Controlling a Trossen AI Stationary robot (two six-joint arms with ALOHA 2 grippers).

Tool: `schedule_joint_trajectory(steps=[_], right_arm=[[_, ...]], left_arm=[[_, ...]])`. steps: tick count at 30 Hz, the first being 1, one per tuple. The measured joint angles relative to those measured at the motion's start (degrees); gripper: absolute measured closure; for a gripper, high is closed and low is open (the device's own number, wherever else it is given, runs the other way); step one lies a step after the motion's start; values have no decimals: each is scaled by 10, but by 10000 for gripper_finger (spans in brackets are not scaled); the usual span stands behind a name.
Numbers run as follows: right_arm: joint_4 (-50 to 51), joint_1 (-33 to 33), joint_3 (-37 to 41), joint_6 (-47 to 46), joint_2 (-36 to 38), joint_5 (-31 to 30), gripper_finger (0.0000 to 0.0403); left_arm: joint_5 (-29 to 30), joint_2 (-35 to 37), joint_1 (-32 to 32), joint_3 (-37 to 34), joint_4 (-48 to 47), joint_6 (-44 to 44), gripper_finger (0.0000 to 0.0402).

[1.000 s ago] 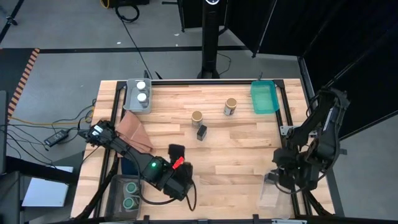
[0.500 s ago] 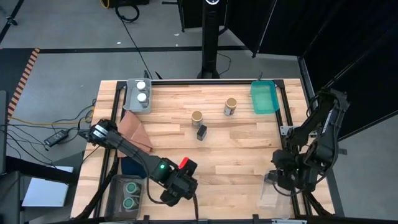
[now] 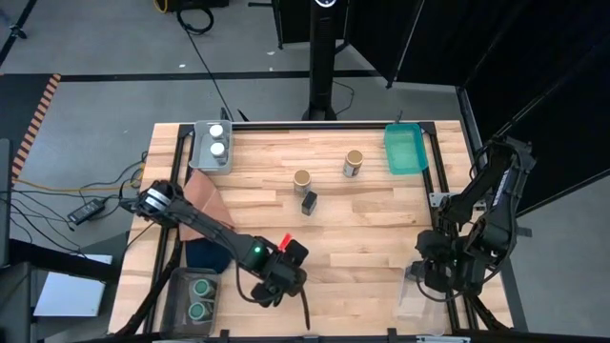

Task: Sort spices by type
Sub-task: Put bottom black spice can into the transparent bin

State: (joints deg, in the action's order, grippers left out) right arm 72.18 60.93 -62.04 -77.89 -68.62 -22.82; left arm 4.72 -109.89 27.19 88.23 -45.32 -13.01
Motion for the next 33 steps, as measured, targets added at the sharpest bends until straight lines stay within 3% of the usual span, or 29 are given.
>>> schedule_joint_trajectory(steps=[5, 10, 28, 33], right_arm=[[0, 0, 0, -1, 0, 0, 192], [-1, 0, 0, -6, 0, 0, 192], [2, 0, 0, -4, 0, -1, 192], [2, 0, 0, -4, 0, -1, 192]], left_arm=[[-9, 0, -19, -24, 22, -22, 117], [-60, 0, -34, -49, 23, -22, 140], [-54, 1, -60, -55, 90, 22, 249], [-52, 1, -73, -55, 123, 45, 260]])
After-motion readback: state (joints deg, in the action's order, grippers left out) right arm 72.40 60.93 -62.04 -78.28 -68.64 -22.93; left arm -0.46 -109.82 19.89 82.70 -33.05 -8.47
